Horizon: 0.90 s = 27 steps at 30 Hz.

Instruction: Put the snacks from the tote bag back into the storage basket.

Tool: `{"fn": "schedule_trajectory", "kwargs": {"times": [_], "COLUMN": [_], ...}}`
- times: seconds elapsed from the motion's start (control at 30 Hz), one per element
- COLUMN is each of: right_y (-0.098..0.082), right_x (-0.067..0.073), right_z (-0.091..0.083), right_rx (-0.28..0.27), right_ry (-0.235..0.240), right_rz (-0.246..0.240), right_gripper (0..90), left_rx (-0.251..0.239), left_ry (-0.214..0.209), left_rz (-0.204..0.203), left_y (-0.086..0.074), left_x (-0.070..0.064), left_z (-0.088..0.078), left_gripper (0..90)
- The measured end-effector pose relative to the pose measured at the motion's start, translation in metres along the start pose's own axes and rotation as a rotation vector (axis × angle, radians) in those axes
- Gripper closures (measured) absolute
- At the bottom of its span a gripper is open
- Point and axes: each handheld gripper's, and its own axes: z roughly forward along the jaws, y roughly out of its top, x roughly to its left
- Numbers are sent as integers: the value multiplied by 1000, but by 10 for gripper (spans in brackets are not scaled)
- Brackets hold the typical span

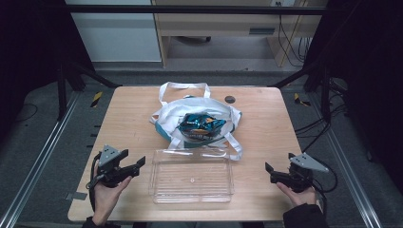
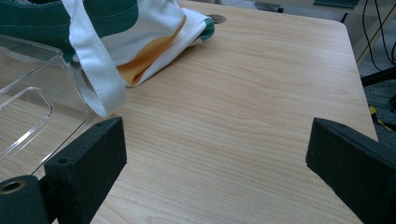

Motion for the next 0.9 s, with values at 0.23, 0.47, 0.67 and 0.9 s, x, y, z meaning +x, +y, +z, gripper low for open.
{"fn": "schedule_trajectory", "kwargs": {"times": [0.23,0.47,0.67,0.9], "right_y": [0,0,0,0], "right_x": [1,1,1,1], "right_z": [1,1,2,2], "right_rx": [8,6,8,10], "right_ry": [-4,-1,-1,-3], "right_rz": [-7,-11,-10,-11], "right_gripper": [54,53,53,53], "left_rx": [-5,-12,-22,-37], "left_ry": [-10,-17,-28,-47], "left_rz": [13,11,17,25], "left_y": [3,7,11,16], "left_x": [-4,-7,-11,-18], "left_z": [0,2,1,-1], "left_gripper": [257,255,253,253]}}
